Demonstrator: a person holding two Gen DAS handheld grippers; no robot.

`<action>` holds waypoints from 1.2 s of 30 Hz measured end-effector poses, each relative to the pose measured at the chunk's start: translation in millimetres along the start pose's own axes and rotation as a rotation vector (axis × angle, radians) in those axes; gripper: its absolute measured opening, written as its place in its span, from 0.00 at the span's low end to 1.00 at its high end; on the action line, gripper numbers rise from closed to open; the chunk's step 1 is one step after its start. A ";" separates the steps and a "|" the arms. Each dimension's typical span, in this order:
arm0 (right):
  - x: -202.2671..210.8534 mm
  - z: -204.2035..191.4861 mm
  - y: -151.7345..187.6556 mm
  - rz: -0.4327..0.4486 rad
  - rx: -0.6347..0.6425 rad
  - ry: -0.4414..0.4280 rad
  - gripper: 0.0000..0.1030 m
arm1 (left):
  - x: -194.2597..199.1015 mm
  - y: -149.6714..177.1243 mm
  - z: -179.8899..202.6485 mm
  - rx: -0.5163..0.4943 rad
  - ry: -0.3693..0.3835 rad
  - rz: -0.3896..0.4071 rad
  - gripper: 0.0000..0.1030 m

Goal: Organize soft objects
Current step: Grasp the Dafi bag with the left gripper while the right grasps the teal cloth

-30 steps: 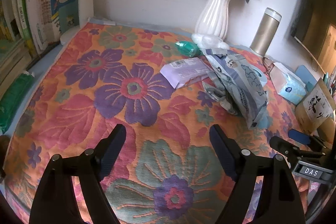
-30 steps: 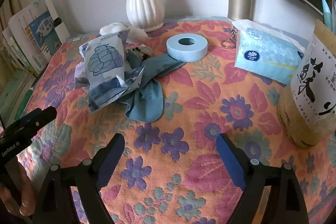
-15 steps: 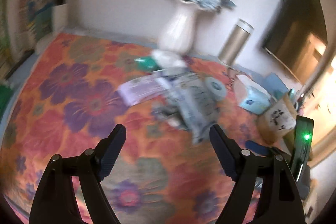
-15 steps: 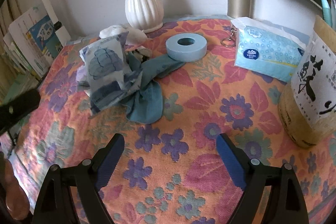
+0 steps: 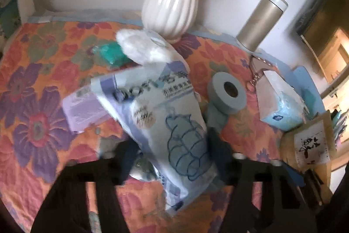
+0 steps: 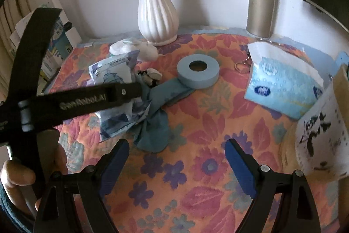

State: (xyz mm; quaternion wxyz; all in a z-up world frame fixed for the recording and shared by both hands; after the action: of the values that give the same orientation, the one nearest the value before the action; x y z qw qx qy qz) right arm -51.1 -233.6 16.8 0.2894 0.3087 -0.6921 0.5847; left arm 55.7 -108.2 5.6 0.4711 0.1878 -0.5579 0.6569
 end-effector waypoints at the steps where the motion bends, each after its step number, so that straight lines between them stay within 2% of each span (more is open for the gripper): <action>1: -0.5 0.5 -0.9 0.000 0.002 -0.003 0.86 | 2.7 -0.3 -2.8 -0.006 0.004 0.005 0.43; 3: -3.0 0.1 -3.3 -0.003 0.006 -0.008 0.86 | 13.4 2.5 -6.6 -0.011 0.046 0.014 0.39; 6: -10.7 -3.4 -6.7 -0.014 0.014 -0.015 0.86 | 42.1 9.1 -24.2 -0.003 0.109 0.045 0.38; 11: -34.5 -13.7 -12.8 -0.046 0.009 -0.057 0.84 | 83.3 24.2 -73.1 0.026 0.085 0.099 0.38; 13: -45.3 -19.3 -16.6 -0.048 0.012 -0.042 0.76 | 88.0 31.0 -95.4 0.046 0.064 0.091 0.38; 17: -68.0 -29.1 -24.1 -0.036 0.035 0.006 0.62 | 83.6 49.4 -116.7 0.063 0.144 0.063 0.39; 19: -69.0 -38.6 -23.3 0.007 0.085 0.028 0.36 | 80.4 58.0 -117.1 0.049 0.147 0.061 0.39; 20: -68.1 -43.5 -23.3 0.009 0.105 0.004 0.16 | 78.1 61.3 -115.9 0.040 0.150 0.055 0.39; 21: -65.4 -47.5 -22.0 0.014 0.122 -0.002 0.09 | 76.1 64.0 -114.1 0.030 0.154 0.054 0.39; 23: -55.2 -51.4 -15.1 0.031 0.152 0.033 0.08 | 77.8 66.7 -111.1 0.017 0.167 0.071 0.39; 24: -46.6 -50.8 -10.1 0.040 0.153 0.014 0.07 | 78.1 67.8 -110.4 0.014 0.171 0.079 0.39; 28: 1.3 -40.9 12.4 0.086 0.115 -0.158 0.07 | 79.7 69.4 -116.1 0.038 0.203 0.095 0.39; 30: 21.8 -40.9 24.8 0.078 0.130 -0.223 0.07 | 80.9 71.1 -116.9 0.036 0.205 0.097 0.39; 31: 28.5 -40.6 30.7 0.062 0.141 -0.248 0.07 | 81.4 71.9 -115.2 0.030 0.201 0.101 0.39; 32: 32.6 -39.4 35.9 0.051 0.146 -0.236 0.08 | 82.6 73.2 -114.2 0.022 0.196 0.105 0.39; 34: 29.0 -35.7 42.6 0.001 0.151 -0.158 0.19 | 83.4 74.3 -110.5 0.006 0.185 0.112 0.39; 36: 14.5 -30.0 48.2 -0.066 0.146 -0.020 0.60 | 84.0 74.6 -110.0 0.001 0.181 0.113 0.39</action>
State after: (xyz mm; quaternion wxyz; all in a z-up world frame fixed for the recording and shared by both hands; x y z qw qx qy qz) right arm -96.1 -199.2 1.9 0.2783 0.3577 -0.6400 0.6205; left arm -16.2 31.2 -4.8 0.4818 0.0963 -0.5225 0.6968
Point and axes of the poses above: each gripper's, at about its wrist camera, not at the fingertips, and x roughly against the way its jaws point, z to its right, y to its underside, the point moved 1 cm from there along -x, roughly the way its jaws point, and after that the axes turned 4 degrees about z, right-handed, at the moved point
